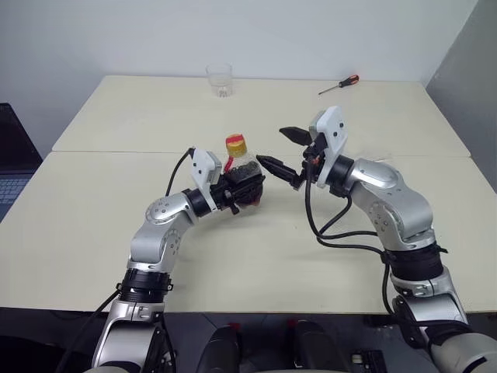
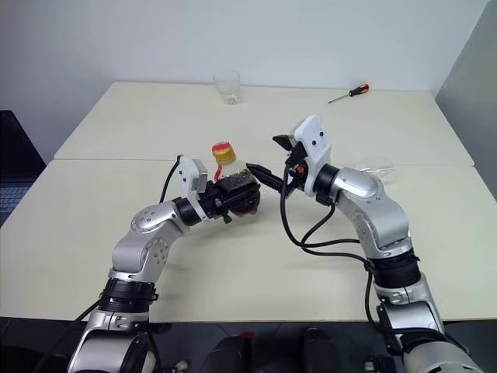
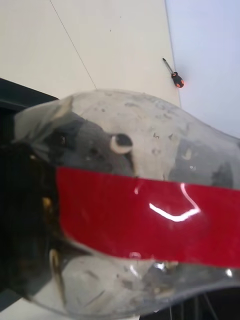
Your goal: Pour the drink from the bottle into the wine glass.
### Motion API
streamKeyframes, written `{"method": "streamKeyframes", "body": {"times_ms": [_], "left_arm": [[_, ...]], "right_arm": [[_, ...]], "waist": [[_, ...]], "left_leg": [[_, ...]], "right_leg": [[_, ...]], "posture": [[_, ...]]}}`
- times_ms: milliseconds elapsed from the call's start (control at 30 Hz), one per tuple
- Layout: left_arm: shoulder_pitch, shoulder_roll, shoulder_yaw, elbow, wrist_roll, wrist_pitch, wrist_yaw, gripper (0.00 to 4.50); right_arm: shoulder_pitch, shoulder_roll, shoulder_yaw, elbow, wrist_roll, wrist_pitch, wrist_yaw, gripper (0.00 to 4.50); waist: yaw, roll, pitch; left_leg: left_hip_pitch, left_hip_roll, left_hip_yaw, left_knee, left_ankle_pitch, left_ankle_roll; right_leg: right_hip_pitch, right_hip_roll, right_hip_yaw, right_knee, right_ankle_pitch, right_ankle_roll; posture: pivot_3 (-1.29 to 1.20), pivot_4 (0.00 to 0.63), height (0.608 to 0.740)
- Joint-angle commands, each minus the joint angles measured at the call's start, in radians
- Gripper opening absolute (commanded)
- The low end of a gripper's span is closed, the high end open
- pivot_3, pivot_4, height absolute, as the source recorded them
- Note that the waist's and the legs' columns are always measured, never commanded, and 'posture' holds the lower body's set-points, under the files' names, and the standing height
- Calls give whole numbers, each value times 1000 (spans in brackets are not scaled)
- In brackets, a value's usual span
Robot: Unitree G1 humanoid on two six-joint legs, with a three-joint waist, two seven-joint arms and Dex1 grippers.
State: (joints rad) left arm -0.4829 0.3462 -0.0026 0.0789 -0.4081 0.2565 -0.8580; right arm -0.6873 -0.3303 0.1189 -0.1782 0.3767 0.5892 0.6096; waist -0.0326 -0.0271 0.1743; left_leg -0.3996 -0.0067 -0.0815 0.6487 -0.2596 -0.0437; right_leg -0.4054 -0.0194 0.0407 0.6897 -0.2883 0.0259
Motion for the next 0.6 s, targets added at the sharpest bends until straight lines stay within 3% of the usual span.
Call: {"method": "streamKeyframes", "body": {"times_ms": [33, 600], "left_arm": [[-26, 3, 14, -54, -13, -21, -3, 1660], [-31, 5, 11, -33, -7, -30, -12, 1660]], "right_arm": [[-3, -16, -30, -59, 21, 5, 11, 4482], [-24, 81, 16, -170, 70, 99, -58, 4482]], "waist": [[0, 0, 0], [0, 0, 0]], "left_leg": [[0, 0, 0, 0, 0, 0], [0, 0, 0, 0, 0, 0]], "right_leg": [[0, 0, 0, 0, 0, 0], [0, 0, 0, 0, 0, 0]], "posture": [[0, 150, 740], [0, 150, 740]]}}
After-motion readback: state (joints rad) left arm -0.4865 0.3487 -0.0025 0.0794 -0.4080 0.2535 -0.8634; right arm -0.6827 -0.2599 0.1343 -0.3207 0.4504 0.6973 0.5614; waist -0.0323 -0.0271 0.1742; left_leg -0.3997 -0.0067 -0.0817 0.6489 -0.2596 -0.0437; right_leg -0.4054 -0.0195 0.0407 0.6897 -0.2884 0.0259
